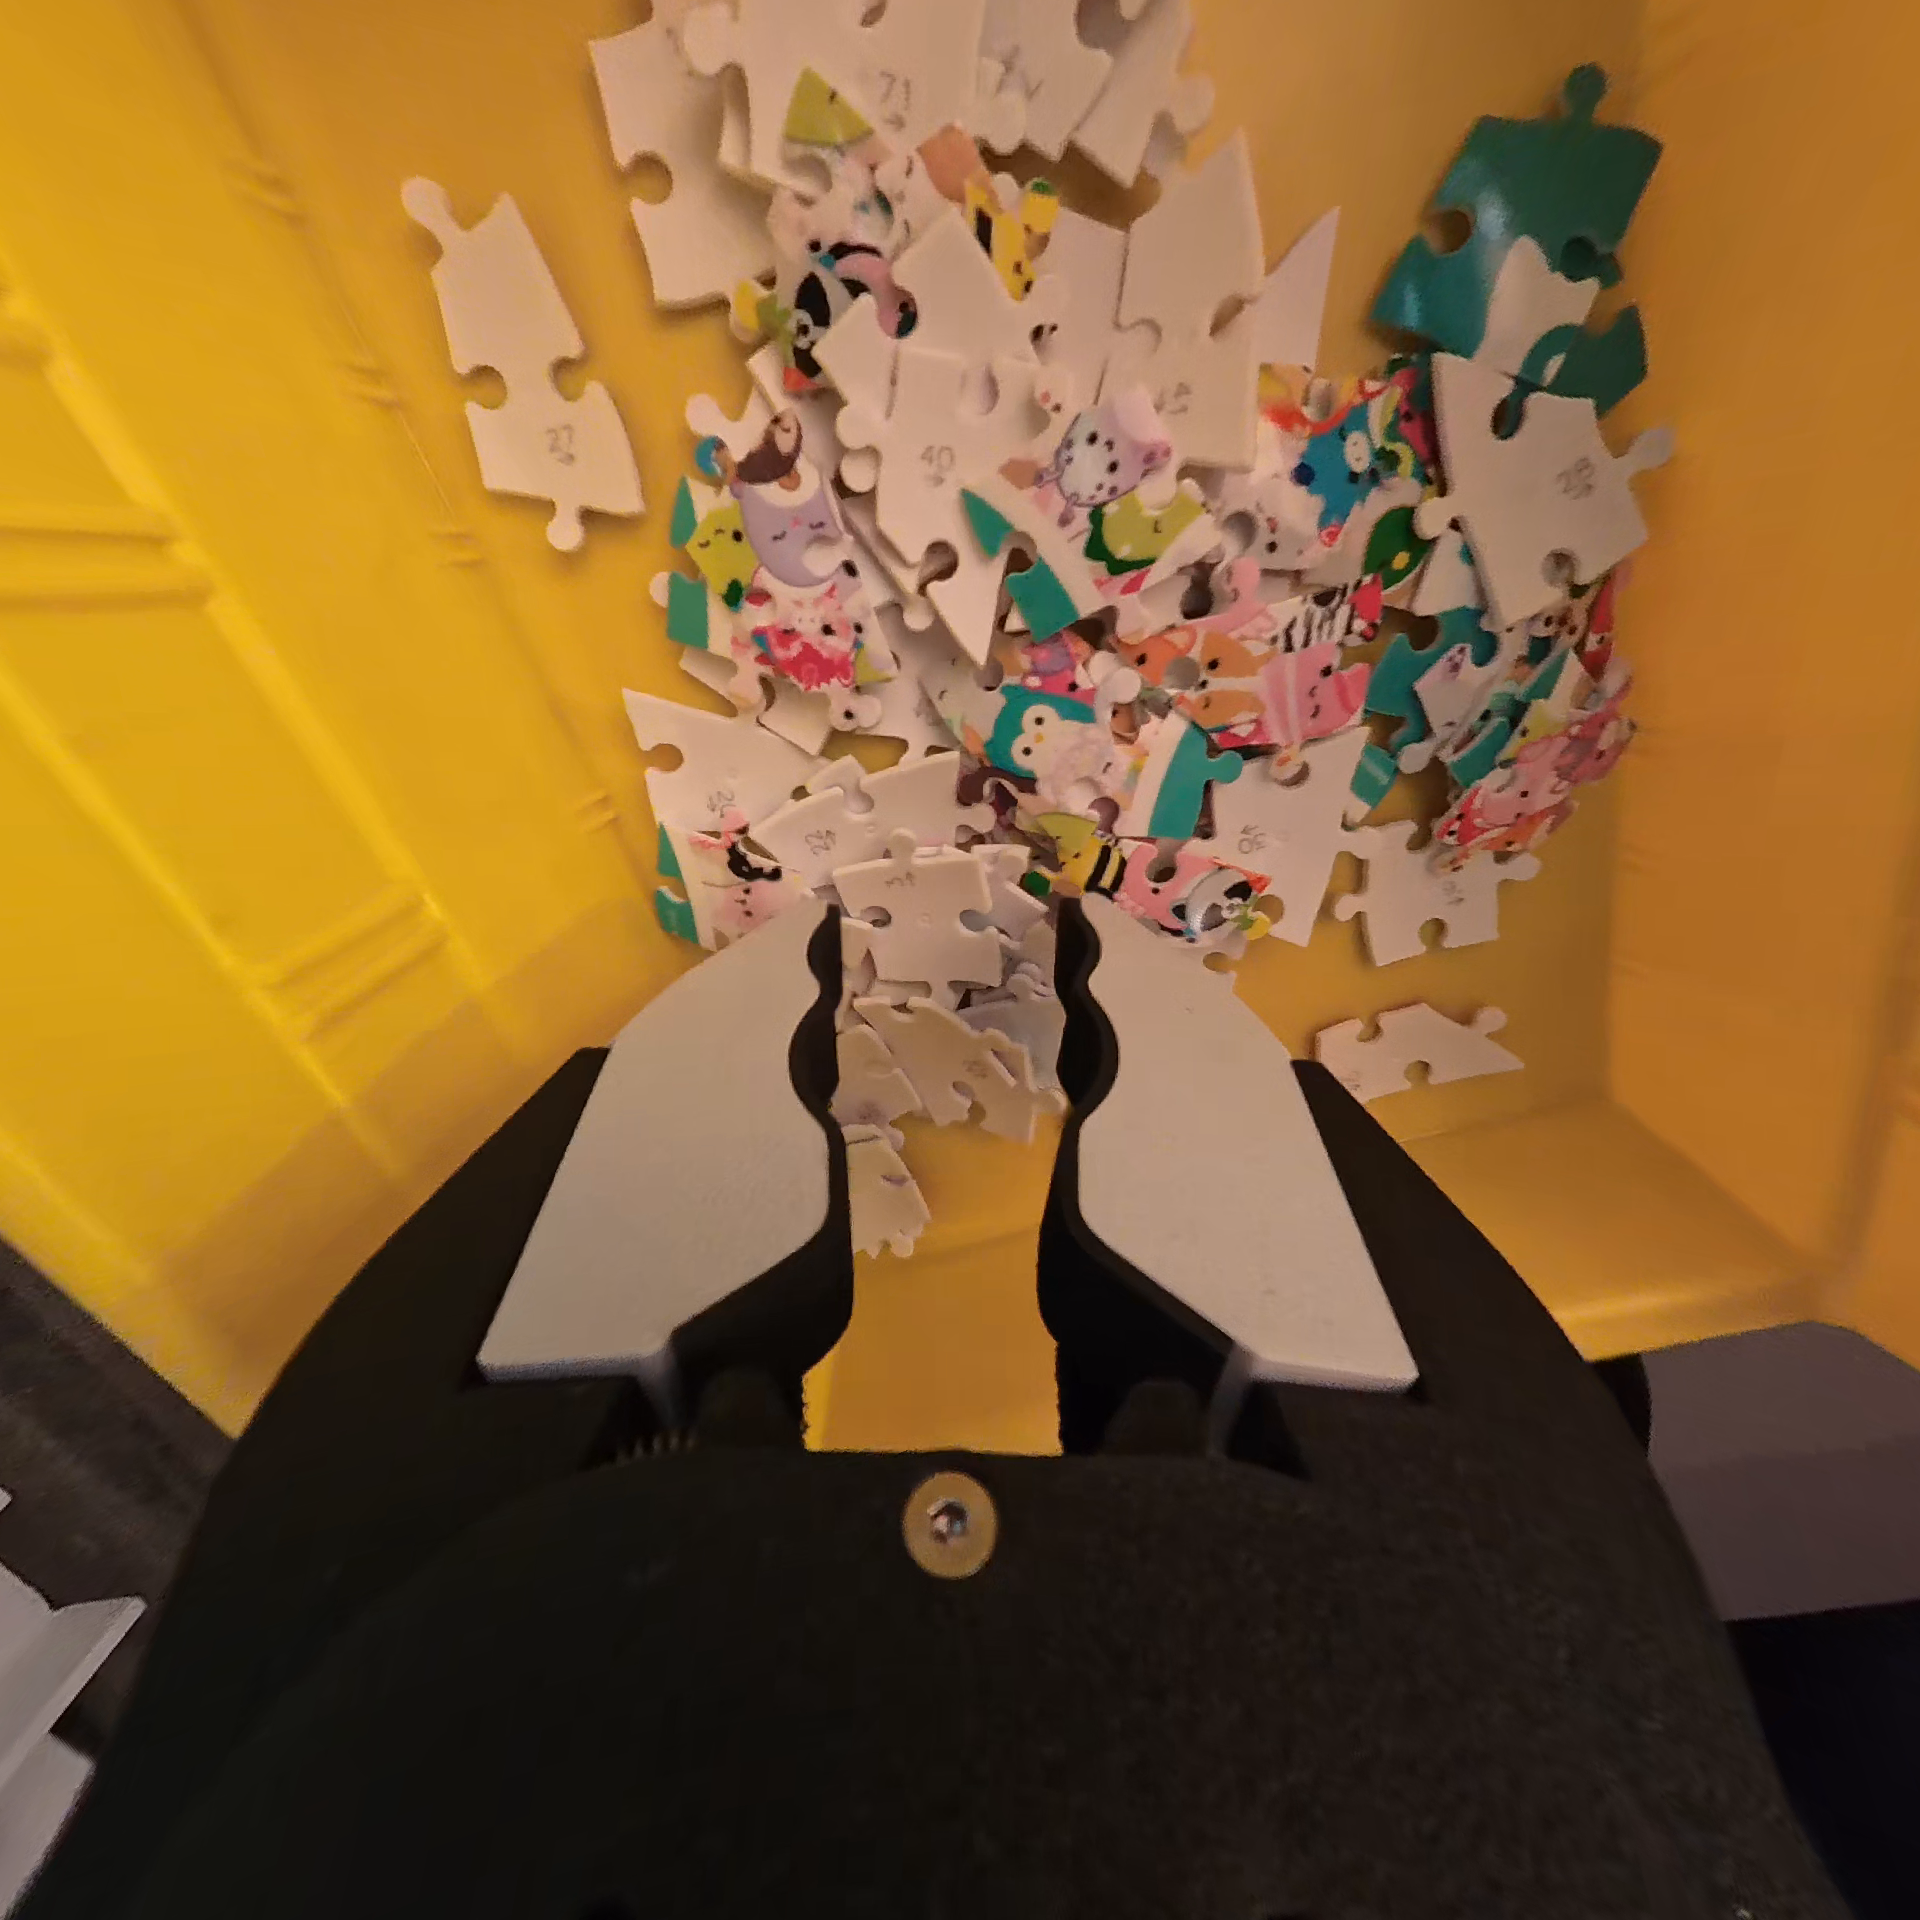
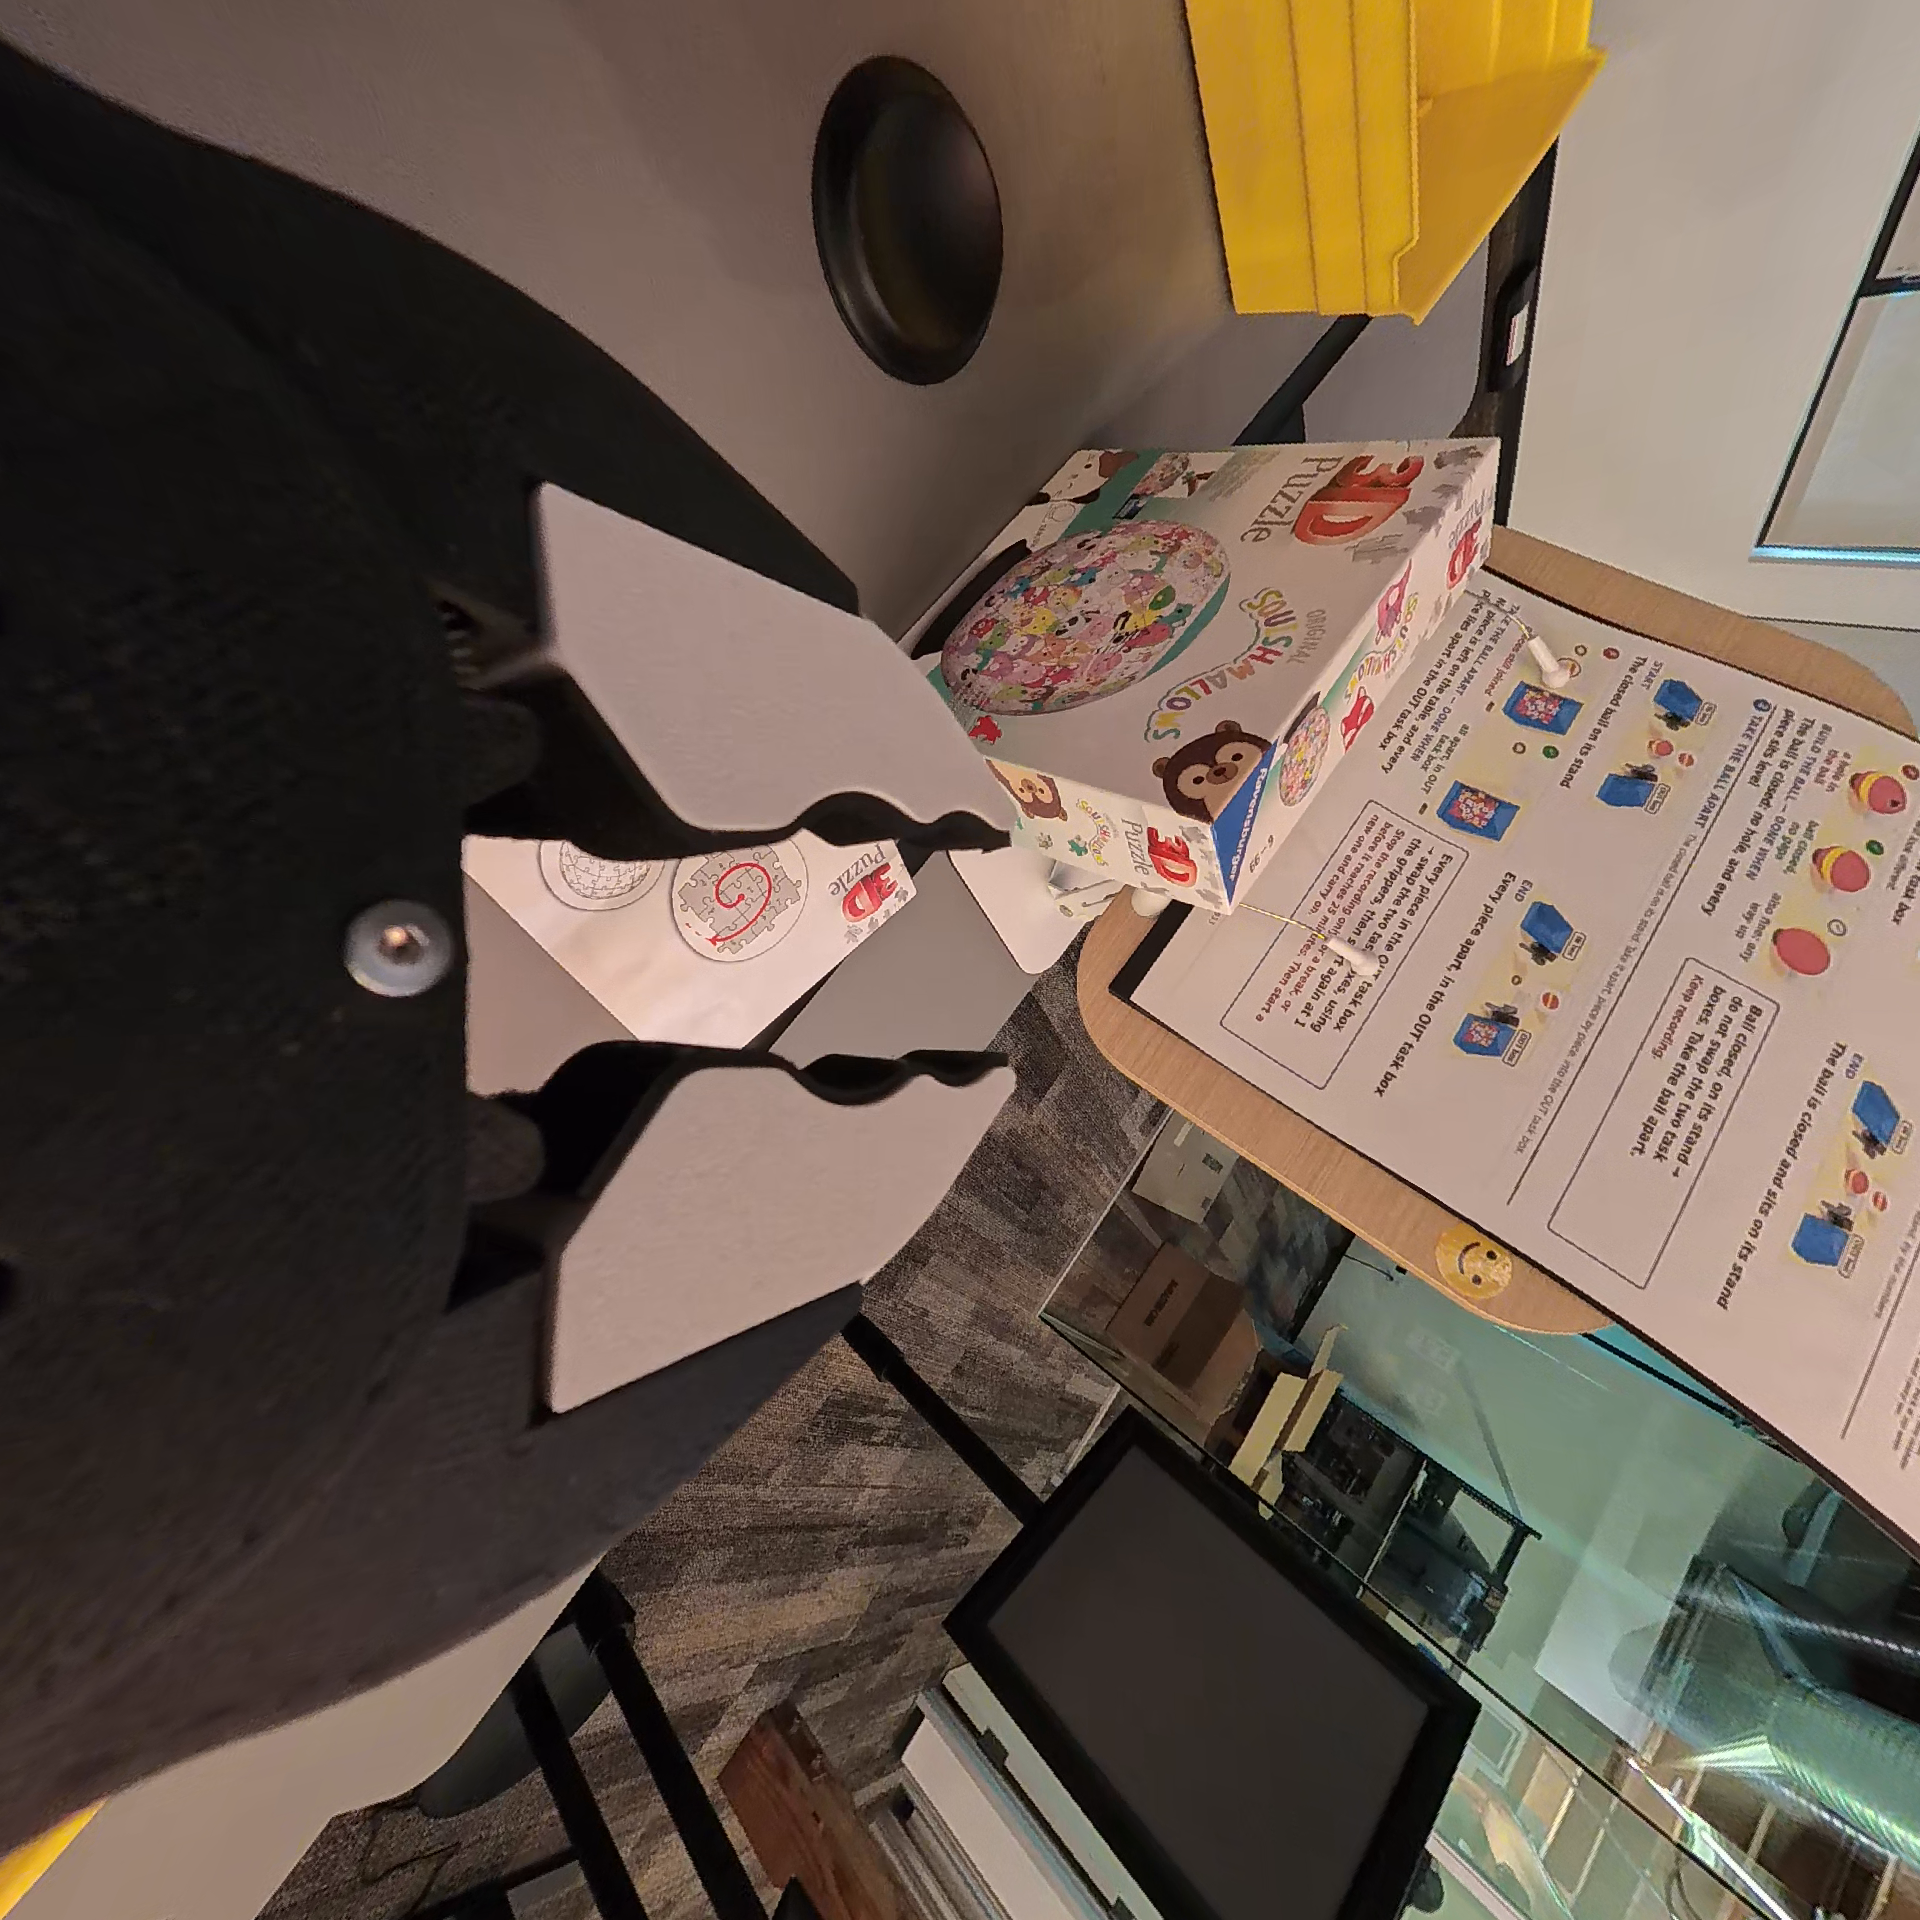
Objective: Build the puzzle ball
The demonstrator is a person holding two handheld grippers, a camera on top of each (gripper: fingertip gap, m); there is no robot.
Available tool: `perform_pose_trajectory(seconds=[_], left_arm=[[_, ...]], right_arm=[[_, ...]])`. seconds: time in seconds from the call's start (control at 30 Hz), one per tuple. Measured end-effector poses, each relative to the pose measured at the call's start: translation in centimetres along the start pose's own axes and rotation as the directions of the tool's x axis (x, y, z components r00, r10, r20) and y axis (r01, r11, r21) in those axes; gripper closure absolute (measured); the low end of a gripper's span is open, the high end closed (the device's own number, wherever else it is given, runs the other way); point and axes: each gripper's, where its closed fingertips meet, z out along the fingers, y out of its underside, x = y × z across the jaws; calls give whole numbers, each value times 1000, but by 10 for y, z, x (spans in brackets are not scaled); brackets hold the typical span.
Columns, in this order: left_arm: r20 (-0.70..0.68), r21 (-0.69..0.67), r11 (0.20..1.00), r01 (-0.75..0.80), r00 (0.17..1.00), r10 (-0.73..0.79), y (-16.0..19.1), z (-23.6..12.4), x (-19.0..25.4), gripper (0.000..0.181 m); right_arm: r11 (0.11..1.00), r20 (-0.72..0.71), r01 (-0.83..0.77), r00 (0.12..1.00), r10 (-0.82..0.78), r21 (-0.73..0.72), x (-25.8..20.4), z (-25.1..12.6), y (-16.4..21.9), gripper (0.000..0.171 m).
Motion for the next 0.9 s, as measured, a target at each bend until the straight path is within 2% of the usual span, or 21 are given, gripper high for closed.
perform_pose_trajectory(seconds=[0.3,0.57,0.77,0.9], left_arm=[[-19,-13,1000,17,1000,-17,0,10,-3,152],[-71,-2,1000,17,997,-17,1,5,2,152],[-69,63,998,4,998,0,-4,-10,4,152],[-38,138,990,-18,999,23,-12,-33,9,152]], right_arm=[[1000,0,1,1000,-1,2,1,-1,-1,133],[1000,1,3,1000,-3,2,0,-1,-1,133],[1000,0,6,1000,-6,1,0,0,0,133],[1000,-4,10,1000,-10,1,1,-1,-1,133]])
